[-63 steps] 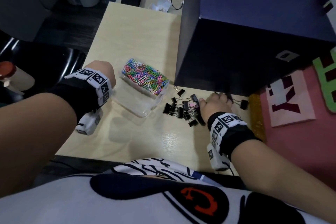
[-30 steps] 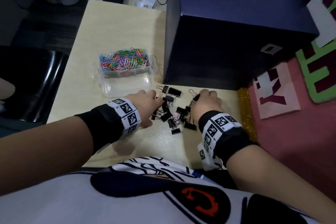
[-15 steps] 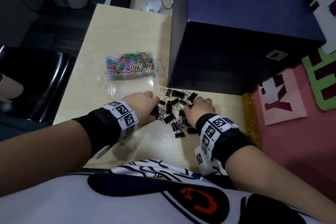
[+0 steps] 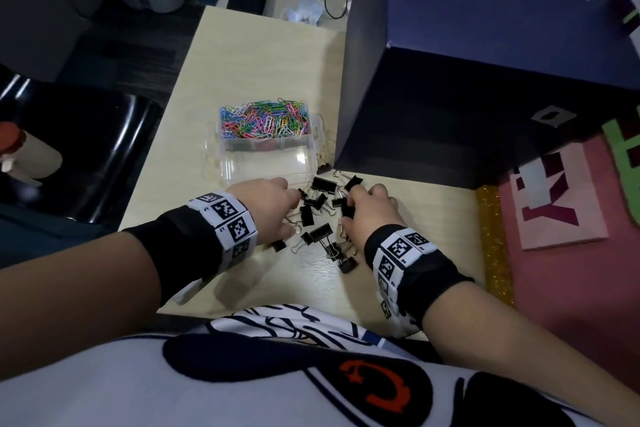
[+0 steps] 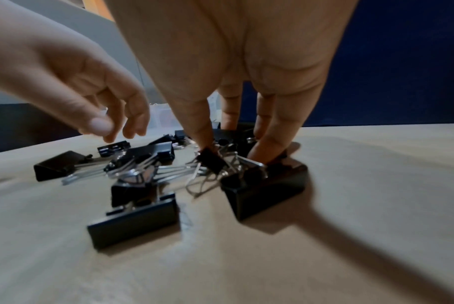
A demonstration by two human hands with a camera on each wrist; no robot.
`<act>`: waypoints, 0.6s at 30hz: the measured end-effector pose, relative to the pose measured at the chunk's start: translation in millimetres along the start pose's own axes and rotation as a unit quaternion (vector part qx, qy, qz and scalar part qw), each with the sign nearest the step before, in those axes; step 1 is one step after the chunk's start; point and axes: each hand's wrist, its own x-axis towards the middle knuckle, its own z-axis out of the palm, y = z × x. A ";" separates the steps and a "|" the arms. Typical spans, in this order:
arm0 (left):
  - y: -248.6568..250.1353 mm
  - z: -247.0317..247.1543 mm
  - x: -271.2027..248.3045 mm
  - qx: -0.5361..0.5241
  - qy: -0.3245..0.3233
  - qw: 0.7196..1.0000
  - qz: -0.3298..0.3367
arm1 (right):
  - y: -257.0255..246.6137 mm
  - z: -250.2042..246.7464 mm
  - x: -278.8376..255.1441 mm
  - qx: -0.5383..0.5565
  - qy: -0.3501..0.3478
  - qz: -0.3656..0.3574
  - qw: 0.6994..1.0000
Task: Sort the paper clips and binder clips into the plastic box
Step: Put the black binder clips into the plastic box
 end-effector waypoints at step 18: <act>-22.5 -4.3 -7.3 -0.067 0.056 0.996 0.018 | -34.9 -31.0 0.1 0.043 0.036 -0.039 0.998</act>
